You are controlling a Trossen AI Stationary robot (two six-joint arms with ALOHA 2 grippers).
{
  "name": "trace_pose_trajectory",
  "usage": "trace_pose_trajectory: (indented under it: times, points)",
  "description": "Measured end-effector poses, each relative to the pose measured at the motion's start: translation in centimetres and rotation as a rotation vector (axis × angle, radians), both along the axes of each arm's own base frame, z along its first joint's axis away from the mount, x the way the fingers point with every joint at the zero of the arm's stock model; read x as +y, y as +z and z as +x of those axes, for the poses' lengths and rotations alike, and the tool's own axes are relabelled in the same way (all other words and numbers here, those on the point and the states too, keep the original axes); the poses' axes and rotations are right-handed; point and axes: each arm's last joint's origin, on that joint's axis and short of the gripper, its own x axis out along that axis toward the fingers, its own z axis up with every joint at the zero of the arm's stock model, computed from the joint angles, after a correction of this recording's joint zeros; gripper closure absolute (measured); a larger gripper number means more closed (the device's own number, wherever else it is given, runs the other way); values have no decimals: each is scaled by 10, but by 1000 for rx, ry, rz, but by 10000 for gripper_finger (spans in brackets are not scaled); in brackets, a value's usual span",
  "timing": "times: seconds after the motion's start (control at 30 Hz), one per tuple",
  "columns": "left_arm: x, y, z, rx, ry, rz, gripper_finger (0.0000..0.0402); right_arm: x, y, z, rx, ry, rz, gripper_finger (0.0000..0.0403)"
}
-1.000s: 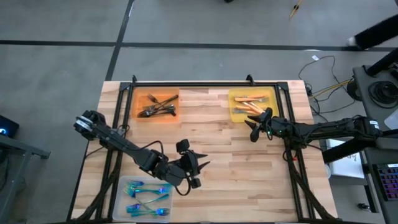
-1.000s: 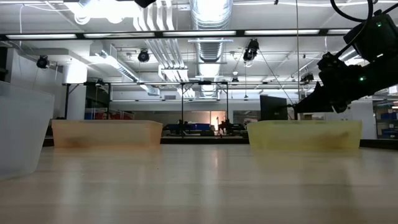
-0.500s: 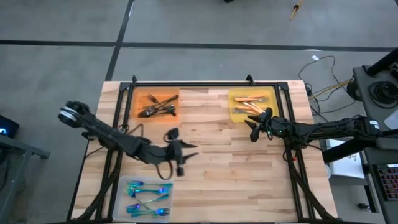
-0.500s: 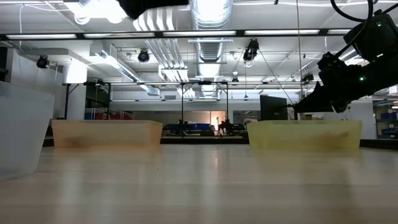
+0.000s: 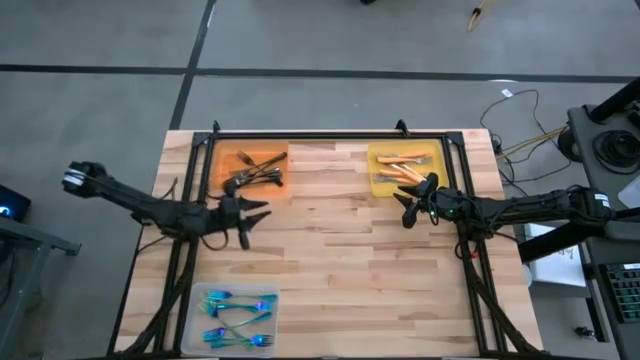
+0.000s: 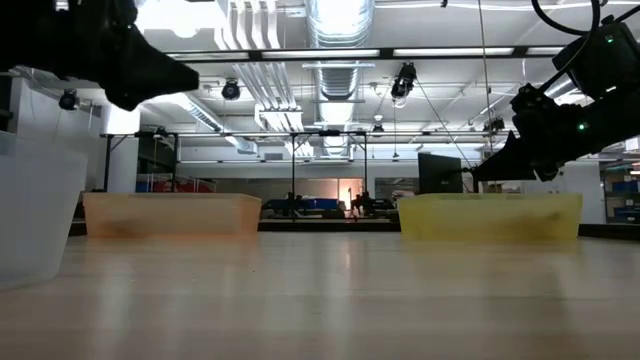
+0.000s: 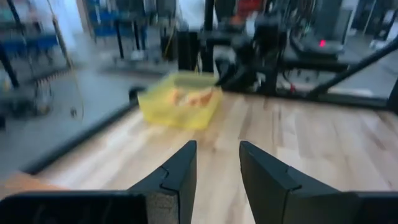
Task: Sort silverware by color (type)
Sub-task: Return to Home Position
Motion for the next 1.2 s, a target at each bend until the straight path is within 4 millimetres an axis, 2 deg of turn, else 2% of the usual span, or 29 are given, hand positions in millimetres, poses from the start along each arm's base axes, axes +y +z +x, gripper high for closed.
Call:
trace_pose_trajectory:
  times: [0.1,0.3,0.43,0.63,0.9,1.2]
  points:
    - [5,-1,-12,-74,-16,76,299,0,0,0,0,0,0,275]
    - [10,-13,-28,-84,-54,226,299,0,0,0,0,0,0,275]
    - [12,-22,-36,-115,-52,207,299,0,0,0,0,0,0,275]
    - [19,-28,-45,-122,70,95,299,0,0,0,0,0,0,275]
    - [22,-32,-56,-100,70,85,299,0,0,0,0,0,0,275]
    - [23,-34,-57,-66,68,88,299,0,0,0,0,0,0,275]
